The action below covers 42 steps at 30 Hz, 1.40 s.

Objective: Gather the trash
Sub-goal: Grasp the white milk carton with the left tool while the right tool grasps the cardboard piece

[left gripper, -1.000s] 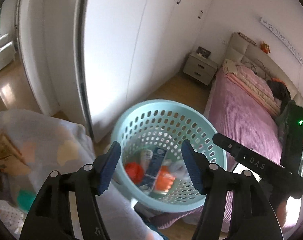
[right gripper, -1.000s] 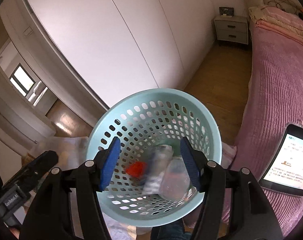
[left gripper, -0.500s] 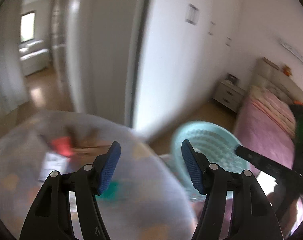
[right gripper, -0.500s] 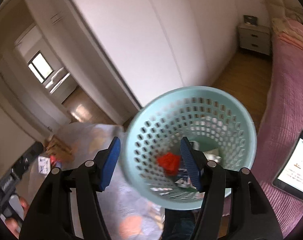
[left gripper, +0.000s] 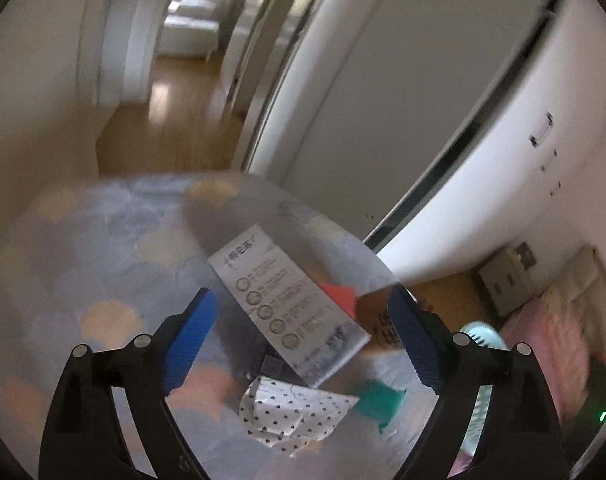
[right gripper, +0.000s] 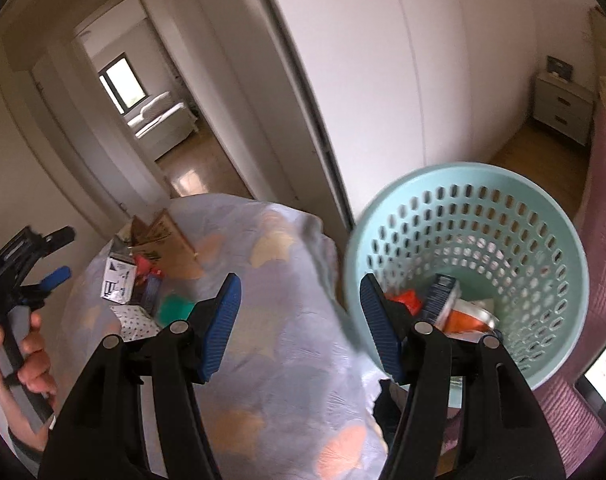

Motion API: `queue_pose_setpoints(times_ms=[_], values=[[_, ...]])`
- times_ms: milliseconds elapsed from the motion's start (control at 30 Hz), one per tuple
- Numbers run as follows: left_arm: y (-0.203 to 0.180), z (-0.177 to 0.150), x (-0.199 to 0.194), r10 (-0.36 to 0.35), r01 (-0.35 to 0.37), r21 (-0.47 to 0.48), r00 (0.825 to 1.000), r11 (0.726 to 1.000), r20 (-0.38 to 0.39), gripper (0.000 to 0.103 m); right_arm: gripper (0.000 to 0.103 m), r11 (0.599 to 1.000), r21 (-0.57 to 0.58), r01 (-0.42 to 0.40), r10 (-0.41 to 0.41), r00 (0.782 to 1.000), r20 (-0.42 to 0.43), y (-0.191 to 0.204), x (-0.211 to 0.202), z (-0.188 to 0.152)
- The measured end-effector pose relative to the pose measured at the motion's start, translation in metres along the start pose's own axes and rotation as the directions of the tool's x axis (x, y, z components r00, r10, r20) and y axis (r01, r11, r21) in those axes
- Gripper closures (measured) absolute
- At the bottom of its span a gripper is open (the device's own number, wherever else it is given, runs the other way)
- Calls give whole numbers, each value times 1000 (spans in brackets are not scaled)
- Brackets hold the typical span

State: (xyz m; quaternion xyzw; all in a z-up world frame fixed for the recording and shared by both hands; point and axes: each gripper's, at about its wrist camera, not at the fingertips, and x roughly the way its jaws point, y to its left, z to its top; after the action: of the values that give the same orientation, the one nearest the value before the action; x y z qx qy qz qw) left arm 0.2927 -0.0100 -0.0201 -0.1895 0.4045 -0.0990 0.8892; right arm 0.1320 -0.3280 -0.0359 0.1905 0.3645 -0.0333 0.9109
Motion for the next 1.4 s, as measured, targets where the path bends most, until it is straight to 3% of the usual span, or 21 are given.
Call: queue_pose_setpoints(times_ms=[167, 233, 300, 433, 567, 733, 867, 967, 1033, 1067, 1233, 1400], values=[[11, -3, 31, 20, -23, -42, 997, 999, -74, 18, 45, 995, -91, -34, 38, 999, 33, 30, 4, 4], [7, -1, 45, 76, -80, -37, 992, 996, -98, 18, 45, 989, -141, -53, 60, 997, 43, 44, 7, 8], [7, -2, 52, 119, -123, -31, 987, 992, -108, 18, 45, 976, -196, -89, 100, 994, 46, 62, 11, 13], [9, -4, 68, 135, -141, -34, 981, 989, -138, 18, 43, 946, -296, -136, 155, 987, 40, 96, 20, 25], [12, -8, 72, 95, -102, -34, 982, 994, -161, 25, 42, 914, -372, -162, 183, 983, 20, 129, 37, 35], [24, -12, 63, 35, -39, -20, 984, 999, -172, 47, 42, 891, -410, -196, 194, 980, -47, 151, 66, 43], [36, -18, 46, -14, 12, -11, 988, 1000, -151, 50, 43, 874, -441, -205, 187, 979, -85, 165, 81, 42], [41, -24, 32, -32, 33, 8, 990, 999, -135, 50, 52, 864, -466, -191, 156, 981, -115, 174, 93, 39], [42, -25, 29, -35, 37, 19, 991, 999, -131, 50, 55, 856, -494, -151, 121, 988, -92, 179, 96, 37], [43, -28, 24, -42, 45, 26, 991, 999, -129, 50, 66, 849, -508, -145, 114, 989, -93, 181, 96, 35], [46, -39, 13, -57, 63, 47, 992, 997, -115, 50, 79, 817, -571, -79, 47, 996, -70, 185, 89, 24], [50, -52, -5, -49, 55, 65, 995, 996, -91, 50, 95, 810, -579, -87, 52, 996, -76, 180, 82, 20]])
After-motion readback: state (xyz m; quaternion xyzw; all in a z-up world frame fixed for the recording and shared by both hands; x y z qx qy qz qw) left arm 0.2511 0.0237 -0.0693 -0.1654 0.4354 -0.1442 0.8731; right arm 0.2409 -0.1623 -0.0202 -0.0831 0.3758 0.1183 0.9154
